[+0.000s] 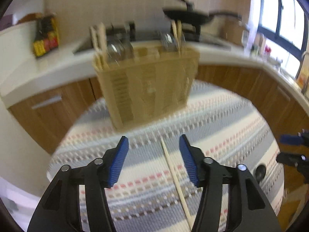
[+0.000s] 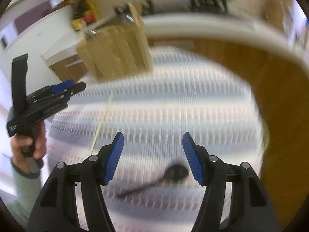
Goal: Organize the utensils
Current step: 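Move the right gripper down and close it on the black spoon, then lift the black spoon with the right gripper toward the caddy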
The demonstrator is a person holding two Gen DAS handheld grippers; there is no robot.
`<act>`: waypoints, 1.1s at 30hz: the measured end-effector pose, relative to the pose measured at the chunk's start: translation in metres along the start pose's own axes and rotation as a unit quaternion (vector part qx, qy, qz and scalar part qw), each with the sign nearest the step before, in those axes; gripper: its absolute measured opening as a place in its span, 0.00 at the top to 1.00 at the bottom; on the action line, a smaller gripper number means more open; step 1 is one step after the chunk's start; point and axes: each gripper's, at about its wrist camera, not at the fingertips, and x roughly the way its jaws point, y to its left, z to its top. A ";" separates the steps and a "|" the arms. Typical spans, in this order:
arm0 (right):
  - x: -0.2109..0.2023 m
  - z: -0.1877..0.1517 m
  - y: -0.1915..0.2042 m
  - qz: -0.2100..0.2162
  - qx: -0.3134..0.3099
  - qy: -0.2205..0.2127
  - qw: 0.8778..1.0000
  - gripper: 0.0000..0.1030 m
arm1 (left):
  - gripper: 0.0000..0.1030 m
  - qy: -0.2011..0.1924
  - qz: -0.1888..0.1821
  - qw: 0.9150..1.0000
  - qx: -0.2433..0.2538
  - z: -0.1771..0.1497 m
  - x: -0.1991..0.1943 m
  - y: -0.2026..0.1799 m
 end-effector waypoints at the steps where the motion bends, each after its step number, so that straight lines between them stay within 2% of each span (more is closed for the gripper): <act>1: 0.003 -0.008 -0.009 0.010 0.023 0.013 1.000 0.47 | 0.53 0.013 -0.010 1.000 0.002 -0.001 0.006 -0.002; 3: 0.012 -0.026 -0.028 0.029 0.073 0.047 0.996 0.51 | 0.55 0.035 -0.016 0.999 0.007 -0.003 0.016 -0.005; 5: 0.024 -0.040 -0.039 0.053 0.104 0.078 0.990 0.63 | 0.59 0.052 -0.018 0.998 0.015 -0.005 0.026 -0.010; 6: 0.028 -0.045 -0.039 0.063 0.112 0.088 0.988 0.65 | 0.63 0.061 -0.019 0.998 0.017 -0.006 0.031 -0.011; 9: 0.036 -0.049 -0.035 0.074 0.121 0.102 0.985 0.65 | 0.64 0.083 -0.018 0.996 0.014 -0.010 0.044 -0.011; 14: 0.047 -0.047 -0.020 0.050 0.109 0.110 0.987 0.65 | 0.67 0.106 -0.019 0.994 0.011 -0.017 0.060 -0.006; 17: 0.052 -0.044 -0.009 -0.002 0.073 0.093 0.993 0.65 | 0.70 0.124 -0.028 0.992 0.011 -0.023 0.067 -0.004; 19: 0.058 -0.040 -0.008 -0.003 0.071 0.097 0.993 0.65 | 0.72 0.140 -0.037 0.989 0.014 -0.028 0.070 -0.004; 24: 0.070 -0.025 -0.004 -0.025 0.060 0.080 0.995 0.65 | 0.72 0.142 -0.047 0.989 0.014 -0.024 0.070 -0.008; 30: 0.079 -0.013 0.013 -0.048 0.037 0.075 0.995 0.65 | 0.72 0.147 -0.001 0.988 0.045 -0.013 0.090 -0.030; 31: 0.081 -0.013 0.020 -0.052 0.022 0.072 0.996 0.77 | 0.73 0.147 0.013 0.987 0.058 -0.014 0.091 -0.036; 32: 0.083 -0.015 0.030 -0.047 -0.003 0.069 0.997 0.80 | 0.76 0.147 0.020 0.987 0.066 -0.014 0.091 -0.040; 33: 0.085 -0.017 0.034 -0.046 -0.020 0.068 0.996 0.80 | 0.86 0.148 0.021 0.986 0.076 -0.015 0.091 -0.046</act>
